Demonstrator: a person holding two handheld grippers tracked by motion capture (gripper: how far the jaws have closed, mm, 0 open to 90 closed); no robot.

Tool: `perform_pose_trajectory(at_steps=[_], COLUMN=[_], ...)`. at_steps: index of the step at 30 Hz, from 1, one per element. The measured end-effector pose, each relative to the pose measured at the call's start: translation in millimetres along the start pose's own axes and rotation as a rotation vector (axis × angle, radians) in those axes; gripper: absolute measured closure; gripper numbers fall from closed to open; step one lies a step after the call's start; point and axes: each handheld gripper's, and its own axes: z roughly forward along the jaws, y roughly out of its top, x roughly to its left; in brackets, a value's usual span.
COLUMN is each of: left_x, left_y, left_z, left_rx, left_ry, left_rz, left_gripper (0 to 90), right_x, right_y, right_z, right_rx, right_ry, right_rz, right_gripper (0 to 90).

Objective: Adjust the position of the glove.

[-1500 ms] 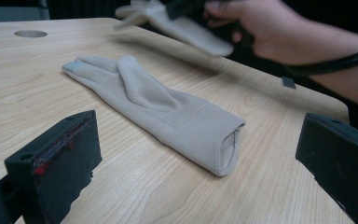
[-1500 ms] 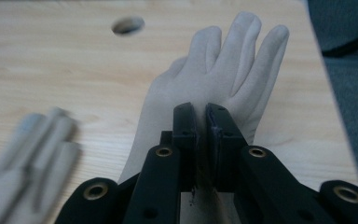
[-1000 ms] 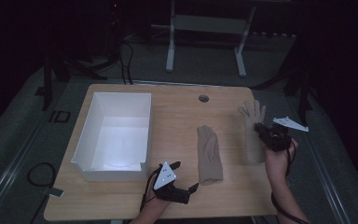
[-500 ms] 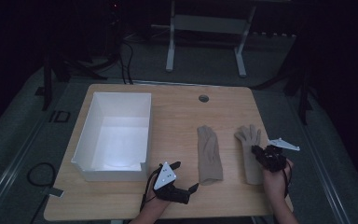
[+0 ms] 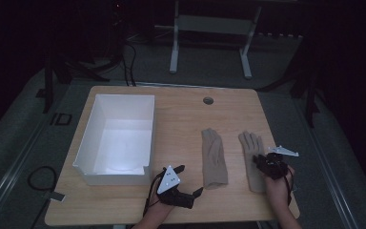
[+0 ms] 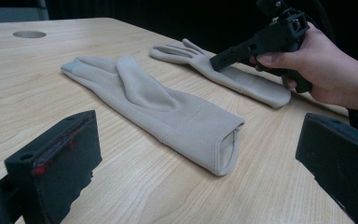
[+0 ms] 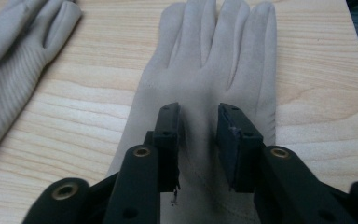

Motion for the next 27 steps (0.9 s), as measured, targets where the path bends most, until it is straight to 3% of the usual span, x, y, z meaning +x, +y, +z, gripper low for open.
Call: perform_pose_trajectory(at_steps=[4,8,9,10,11,12,13,14,15,18,22,27], left_x=[0.1,0.1,0.2,0.2,0.2,0.3,0.4,0.4,0.5,0.6,0.7,0.8], left_y=[0.0,0.0,0.0,0.0,0.1,0.1,0.1,0.1,0.1,0.2,0.2,0.2], left_z=[0.0,0.0,0.0,0.0,0.0,0.0,0.0,0.0,0.0,0.0,0.1,0.1], left_rx=[0.000,0.001,0.001,0.001,0.001,0.002,0.002,0.003,0.003,0.003,0.005,0.005], left_ry=[0.000,0.001,0.001,0.001,0.001,0.001,0.001,0.001,0.001,0.001,0.000,0.000], left_rz=[0.000,0.000,0.000,-0.001,-0.001,-0.001,-0.002,-0.002,-0.002,-0.003,-0.005,-0.006], left_gripper=[0.2,0.2,0.2,0.2,0.2,0.2,0.2,0.2,0.2,0.2,0.2,0.2], right_x=[1.0,-0.9,-3.9,-3.9,-6.4,-6.4,-7.7,-7.7,-9.9,-11.3,-22.8,-22.7], right_y=[3.2,11.0,12.5,12.5,11.9,11.9,9.7,9.7,7.8,7.3,4.9,-1.1], right_z=[-4.5,-13.5,-15.6,-15.6,-17.7,-17.7,-19.6,-19.6,-20.6,-20.5,-15.7,-1.4], right_rx=[-0.012,-0.050,-0.054,-0.054,-0.060,-0.060,-0.064,-0.064,-0.058,-0.056,-0.054,-0.026], right_ry=[0.004,0.038,0.059,0.059,0.077,0.077,0.108,0.108,0.113,0.114,0.149,0.109], right_rz=[-0.010,-0.063,-0.095,-0.095,-0.143,-0.143,-0.204,-0.204,-0.239,-0.245,-0.187,-0.170], right_gripper=[65.9,60.3,60.0,60.0,60.2,60.2,60.1,60.1,59.8,59.3,61.2,55.2])
